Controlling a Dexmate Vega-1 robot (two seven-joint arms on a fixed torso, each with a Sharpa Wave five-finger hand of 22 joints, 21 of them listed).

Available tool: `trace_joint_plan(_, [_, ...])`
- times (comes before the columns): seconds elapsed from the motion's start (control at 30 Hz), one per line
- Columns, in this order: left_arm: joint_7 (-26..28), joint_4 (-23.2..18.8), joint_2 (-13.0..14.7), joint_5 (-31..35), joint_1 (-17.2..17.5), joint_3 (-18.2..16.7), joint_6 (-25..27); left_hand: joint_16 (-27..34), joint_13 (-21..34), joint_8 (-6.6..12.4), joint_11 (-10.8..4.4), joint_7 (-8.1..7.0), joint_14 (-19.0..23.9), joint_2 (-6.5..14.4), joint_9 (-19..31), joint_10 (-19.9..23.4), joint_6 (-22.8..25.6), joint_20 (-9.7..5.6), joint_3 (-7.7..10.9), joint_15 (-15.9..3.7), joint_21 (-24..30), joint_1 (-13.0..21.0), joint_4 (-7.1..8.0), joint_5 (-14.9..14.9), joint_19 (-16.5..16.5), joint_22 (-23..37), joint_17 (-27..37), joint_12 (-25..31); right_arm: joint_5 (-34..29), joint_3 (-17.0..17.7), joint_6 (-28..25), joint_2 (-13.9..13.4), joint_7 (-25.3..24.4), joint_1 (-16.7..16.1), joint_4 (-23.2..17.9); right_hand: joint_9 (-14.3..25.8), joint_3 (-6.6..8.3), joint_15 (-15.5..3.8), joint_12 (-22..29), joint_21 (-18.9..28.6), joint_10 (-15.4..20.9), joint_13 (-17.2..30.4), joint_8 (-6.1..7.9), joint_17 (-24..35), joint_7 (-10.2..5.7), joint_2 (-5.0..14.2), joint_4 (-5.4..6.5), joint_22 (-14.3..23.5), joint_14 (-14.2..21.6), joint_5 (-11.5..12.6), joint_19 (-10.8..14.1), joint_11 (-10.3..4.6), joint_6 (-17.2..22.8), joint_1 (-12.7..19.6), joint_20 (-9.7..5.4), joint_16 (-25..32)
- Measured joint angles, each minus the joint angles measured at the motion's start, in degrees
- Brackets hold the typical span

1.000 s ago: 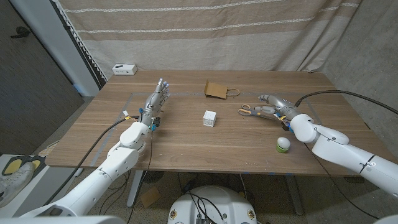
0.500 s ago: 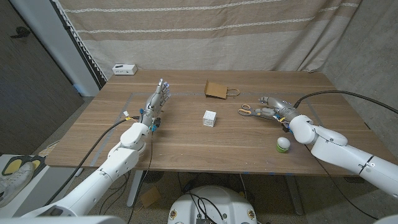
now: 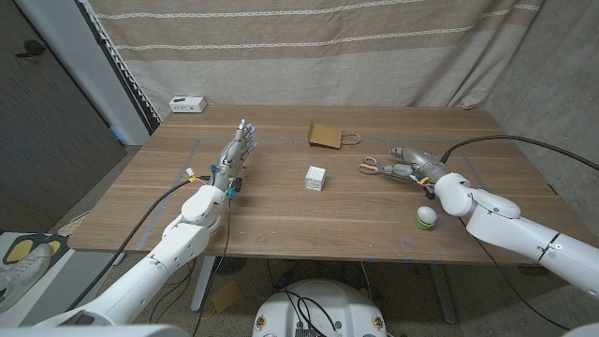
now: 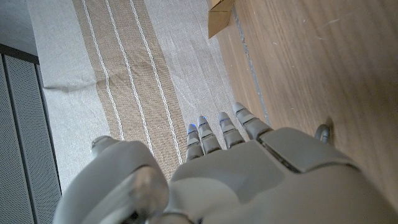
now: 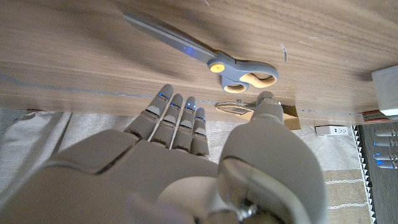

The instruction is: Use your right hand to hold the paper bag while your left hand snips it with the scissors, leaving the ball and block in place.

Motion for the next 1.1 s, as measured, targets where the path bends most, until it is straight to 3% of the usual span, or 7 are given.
trace_joint_plan(0.2, [0.1,-0.1,0.0,0.0,0.1,0.0,0.0,0.0,0.0,0.0,0.0,0.0,0.0,0.0,0.0,0.0,0.0,0.0,0.0,0.0,0.0,0.0,0.0,0.0,0.0,0.0,0.0,0.0,-0.7,0.0,-0.7,0.0,0.4,0.0,0.0,0.5,0.04,0.21,0.0,0.0,0.6,0.5,0.0,0.4,-0.17,0.0,0.17,0.3,0.2,-0.2,0.6,0.16,0.2,0.0,0.0,0.1])
trace_joint_plan(0.37, [0.3,-0.4,0.0,0.1,0.3,0.0,0.2,0.0,0.0,0.0,0.0,0.0,0.0,0.0,0.0,0.0,0.0,0.0,0.0,0.0,0.0,0.0,0.0,0.0,0.0,0.0,0.0,0.0,-1.4,-0.9,-1.1,0.0,0.5,0.4,0.2,1.1,0.04,0.21,0.0,0.0,0.0,1.1,0.0,0.9,1.15,0.25,0.16,0.5,0.2,-0.2,0.4,0.18,-2.0,0.2,0.23,0.1])
trace_joint_plan(0.53, [0.5,-0.7,0.1,0.2,0.4,0.1,0.4,0.0,0.0,0.0,0.0,0.0,0.0,0.0,0.0,0.0,0.0,0.0,0.0,0.0,0.0,0.0,0.0,0.0,0.0,0.0,0.0,0.0,-2.0,-1.2,-1.7,0.1,0.5,0.4,0.2,1.3,0.04,0.21,0.8,0.0,0.2,1.5,0.0,1.2,1.13,0.31,0.16,0.5,0.2,-0.2,0.4,0.35,-2.0,0.3,0.26,0.2])
trace_joint_plan(0.6, [0.6,-0.8,0.1,0.2,0.5,0.1,0.5,0.0,0.0,0.0,0.0,0.0,0.0,0.0,0.0,0.0,0.0,0.0,0.0,0.0,0.0,0.0,0.0,0.0,0.0,0.0,0.0,0.0,-2.4,-1.4,-2.0,0.1,0.5,0.4,0.2,1.7,0.42,0.21,1.1,0.0,0.4,1.8,0.06,1.4,1.13,1.13,0.15,0.5,0.2,-0.2,0.8,0.6,-2.0,1.1,0.64,0.5])
trace_joint_plan(0.77, [0.7,-1.0,0.1,0.3,0.6,0.1,0.5,0.0,0.0,0.21,0.0,-0.31,0.0,0.0,0.0,0.0,0.3,0.0,0.0,0.0,0.0,0.0,0.0,0.0,0.0,0.0,0.0,0.0,-3.0,-1.7,-2.6,0.0,0.6,0.5,0.2,2.3,1.41,0.11,1.3,0.2,0.4,2.4,0.69,1.9,1.13,2.43,-0.08,0.8,0.0,-0.2,1.0,0.6,-2.0,2.4,0.84,0.5])
trace_joint_plan(0.93, [0.9,-1.3,0.1,0.4,0.8,0.1,0.6,0.0,0.0,0.21,0.0,-0.31,0.0,0.0,0.0,0.0,0.3,0.0,0.0,0.0,0.0,0.0,0.0,0.0,0.0,0.0,0.0,0.0,-4.0,-2.2,-3.8,-0.1,1.1,0.5,-0.3,2.8,1.87,0.1,1.3,0.5,0.4,2.9,0.96,2.3,1.12,2.53,-0.08,0.8,-0.4,-0.7,1.0,0.63,-2.0,2.8,0.84,0.9])
trace_joint_plan(1.1, [1.1,-1.6,0.1,0.4,1.0,0.1,0.7,0.0,0.0,0.21,0.0,-0.31,0.0,0.0,0.0,0.0,0.3,0.0,0.0,0.0,0.0,0.0,0.0,0.0,0.0,0.0,0.0,0.0,-5.2,-2.8,-5.0,-0.3,1.4,0.7,-0.7,3.6,2.07,0.1,1.5,0.5,0.0,3.6,2.09,2.9,0.53,2.34,0.12,1.0,-0.4,-1.1,1.0,0.99,-0.9,2.9,0.81,1.4])
